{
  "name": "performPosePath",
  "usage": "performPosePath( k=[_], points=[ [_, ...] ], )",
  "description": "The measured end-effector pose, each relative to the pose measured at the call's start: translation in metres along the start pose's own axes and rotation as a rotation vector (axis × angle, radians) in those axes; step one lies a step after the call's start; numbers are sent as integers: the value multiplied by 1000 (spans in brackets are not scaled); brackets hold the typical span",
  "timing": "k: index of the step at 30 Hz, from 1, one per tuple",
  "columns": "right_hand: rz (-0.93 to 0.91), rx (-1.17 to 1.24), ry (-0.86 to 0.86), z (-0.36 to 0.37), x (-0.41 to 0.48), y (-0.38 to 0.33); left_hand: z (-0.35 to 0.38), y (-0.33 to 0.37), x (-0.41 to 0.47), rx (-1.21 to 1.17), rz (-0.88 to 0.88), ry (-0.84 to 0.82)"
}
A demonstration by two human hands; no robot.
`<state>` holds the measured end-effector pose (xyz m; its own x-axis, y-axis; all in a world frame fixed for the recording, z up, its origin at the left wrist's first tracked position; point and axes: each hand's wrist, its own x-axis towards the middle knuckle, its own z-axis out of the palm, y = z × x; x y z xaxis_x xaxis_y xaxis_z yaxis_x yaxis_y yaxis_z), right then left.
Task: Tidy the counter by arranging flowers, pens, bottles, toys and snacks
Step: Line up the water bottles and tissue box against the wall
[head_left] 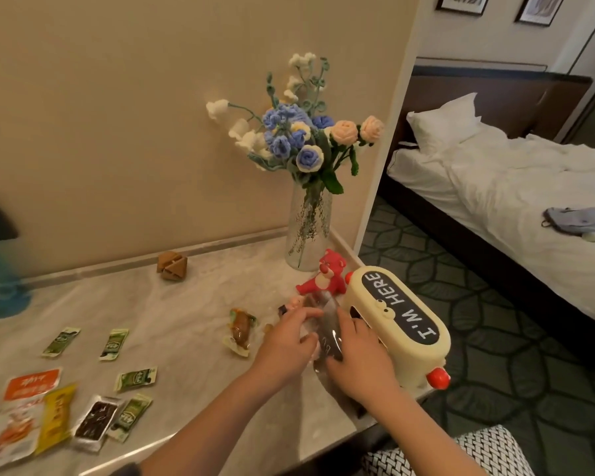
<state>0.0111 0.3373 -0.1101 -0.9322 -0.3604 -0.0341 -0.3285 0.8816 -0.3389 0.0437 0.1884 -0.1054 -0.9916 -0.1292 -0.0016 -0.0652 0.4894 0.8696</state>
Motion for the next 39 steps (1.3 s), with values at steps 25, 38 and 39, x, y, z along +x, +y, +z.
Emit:
performPosePath(
  k=[25, 38, 39],
  points=[
    [-305, 528, -378, -34, 71, -174, -153, -33, -39, 705, 192, 347],
    [-388, 542, -545, 17, 60, -366, -301, -124, -136, 614, -376, 731],
    [-400, 547, -551, 21, 57, -380, -311, -132, -142, 605, -400, 747]
  ],
)
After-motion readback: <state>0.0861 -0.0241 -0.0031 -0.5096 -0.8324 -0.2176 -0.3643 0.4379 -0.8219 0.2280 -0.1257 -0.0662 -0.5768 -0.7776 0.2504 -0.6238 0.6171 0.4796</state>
